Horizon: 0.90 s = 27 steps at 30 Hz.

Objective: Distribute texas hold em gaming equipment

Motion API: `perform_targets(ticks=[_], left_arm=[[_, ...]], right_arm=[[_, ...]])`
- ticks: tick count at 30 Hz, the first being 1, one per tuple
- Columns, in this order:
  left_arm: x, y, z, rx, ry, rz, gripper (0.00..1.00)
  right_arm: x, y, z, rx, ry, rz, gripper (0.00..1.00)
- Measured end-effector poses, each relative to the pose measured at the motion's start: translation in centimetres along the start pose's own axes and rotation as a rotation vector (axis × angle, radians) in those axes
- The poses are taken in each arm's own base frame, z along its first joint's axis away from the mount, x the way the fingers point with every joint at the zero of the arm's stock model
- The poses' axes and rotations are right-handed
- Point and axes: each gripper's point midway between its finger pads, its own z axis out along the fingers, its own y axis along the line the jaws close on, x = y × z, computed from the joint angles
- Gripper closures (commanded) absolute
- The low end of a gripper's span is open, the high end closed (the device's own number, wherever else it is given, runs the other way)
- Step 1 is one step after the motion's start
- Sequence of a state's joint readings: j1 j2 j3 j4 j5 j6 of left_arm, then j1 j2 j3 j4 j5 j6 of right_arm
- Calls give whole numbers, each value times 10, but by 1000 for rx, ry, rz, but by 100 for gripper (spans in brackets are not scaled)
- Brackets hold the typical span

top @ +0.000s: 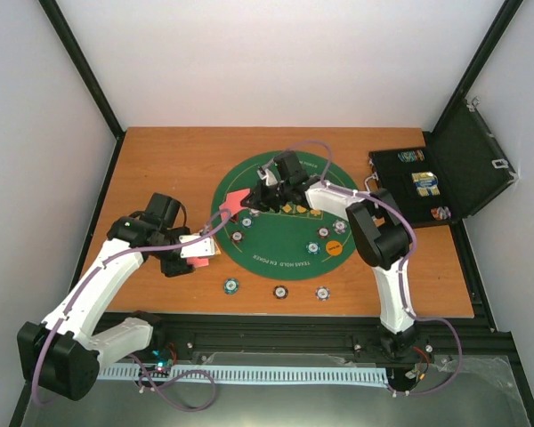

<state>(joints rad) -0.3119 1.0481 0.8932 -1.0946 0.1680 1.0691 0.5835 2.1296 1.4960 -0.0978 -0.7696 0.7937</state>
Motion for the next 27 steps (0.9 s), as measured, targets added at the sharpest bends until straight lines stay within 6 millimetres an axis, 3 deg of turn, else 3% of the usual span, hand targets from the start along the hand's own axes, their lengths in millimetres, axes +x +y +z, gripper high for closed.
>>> perform_targets(ticks=[3, 7, 11, 14, 17, 23, 27], left_arm=[[0, -1, -1, -1, -1, -2, 42], [0, 0, 0, 0, -1, -16, 43], [-1, 0, 3, 16, 0, -39, 43], [-4, 3, 3, 23, -7, -53, 43], [-6, 6, 2, 15, -13, -59, 43], [-8, 10, 2, -2, -20, -64, 43], [-8, 10, 2, -2, -20, -69, 43]], right_arm=[[12, -5, -1, 1, 18, 17, 97], [44, 3, -22, -12, 19, 30, 97], [80, 41, -56, -76, -12, -24, 97], [97, 69, -71, -138, -37, -76, 97], [107, 77, -75, -167, -44, -88, 97], [135, 65, -74, -158, -38, -31, 97], [154, 89, -80, -207, -42, -64, 97]])
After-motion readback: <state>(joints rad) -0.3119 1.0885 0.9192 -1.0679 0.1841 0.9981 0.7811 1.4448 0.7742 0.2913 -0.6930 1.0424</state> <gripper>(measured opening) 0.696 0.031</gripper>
